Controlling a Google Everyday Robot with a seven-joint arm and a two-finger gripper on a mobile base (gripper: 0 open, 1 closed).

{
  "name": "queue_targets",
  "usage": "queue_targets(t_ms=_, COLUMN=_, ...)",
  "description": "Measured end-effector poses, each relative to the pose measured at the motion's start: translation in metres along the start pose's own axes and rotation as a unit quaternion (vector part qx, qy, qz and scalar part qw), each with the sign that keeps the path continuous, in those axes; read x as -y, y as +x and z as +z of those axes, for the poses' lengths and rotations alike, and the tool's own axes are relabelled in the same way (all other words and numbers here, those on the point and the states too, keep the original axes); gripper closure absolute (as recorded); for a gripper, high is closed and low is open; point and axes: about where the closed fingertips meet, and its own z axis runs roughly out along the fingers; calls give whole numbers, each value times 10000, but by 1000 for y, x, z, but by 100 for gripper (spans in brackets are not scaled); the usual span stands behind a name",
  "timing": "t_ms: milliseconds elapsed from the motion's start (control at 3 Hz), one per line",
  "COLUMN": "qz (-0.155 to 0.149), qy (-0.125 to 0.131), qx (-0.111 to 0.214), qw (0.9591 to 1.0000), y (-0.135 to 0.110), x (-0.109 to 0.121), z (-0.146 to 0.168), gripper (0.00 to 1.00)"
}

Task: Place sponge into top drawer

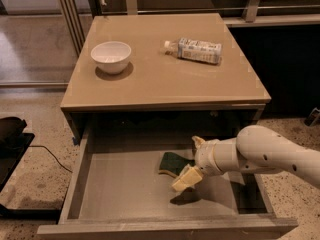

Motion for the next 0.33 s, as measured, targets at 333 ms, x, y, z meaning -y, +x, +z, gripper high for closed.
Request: queue_targets(t_ms=333, qz=0, qy=0, qx=0, qw=10000, y=0, x=0, z=0, gripper=0)
